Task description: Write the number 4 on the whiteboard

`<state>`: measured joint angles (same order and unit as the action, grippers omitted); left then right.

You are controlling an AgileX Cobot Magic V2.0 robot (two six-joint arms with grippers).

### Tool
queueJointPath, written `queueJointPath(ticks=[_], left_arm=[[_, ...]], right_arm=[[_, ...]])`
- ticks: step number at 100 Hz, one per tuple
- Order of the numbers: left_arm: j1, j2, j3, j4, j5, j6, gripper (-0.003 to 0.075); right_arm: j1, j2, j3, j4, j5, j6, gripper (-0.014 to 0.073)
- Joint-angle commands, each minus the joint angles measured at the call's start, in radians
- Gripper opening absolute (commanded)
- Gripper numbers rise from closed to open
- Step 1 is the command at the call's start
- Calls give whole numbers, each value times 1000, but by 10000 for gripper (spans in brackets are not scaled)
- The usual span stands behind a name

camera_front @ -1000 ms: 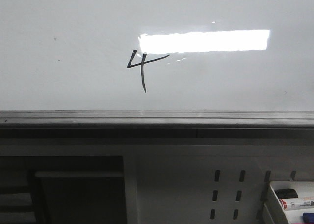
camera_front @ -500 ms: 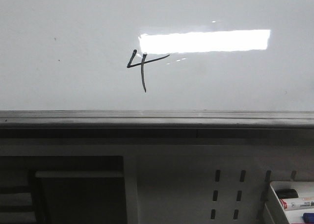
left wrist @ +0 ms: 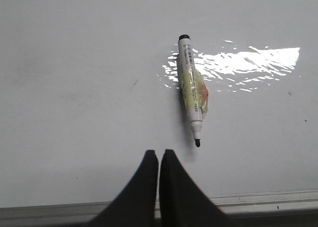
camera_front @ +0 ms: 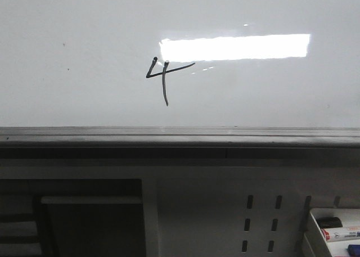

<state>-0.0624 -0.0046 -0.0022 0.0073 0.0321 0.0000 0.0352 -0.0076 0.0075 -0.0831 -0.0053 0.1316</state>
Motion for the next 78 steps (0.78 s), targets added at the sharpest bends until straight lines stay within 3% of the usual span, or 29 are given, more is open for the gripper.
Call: queueJointPath(ticks=[1, 14, 78], left_arm=[[-1, -28, 28, 0, -79, -12, -20], [-1, -28, 28, 0, -79, -12, -20], [-1, -28, 28, 0, -79, -12, -20]], right_arm=[[-7, -23, 21, 34, -93, -36, -64], [-7, -23, 21, 34, -83, -104, -64], [-7, -23, 21, 32, -81, -104, -64]])
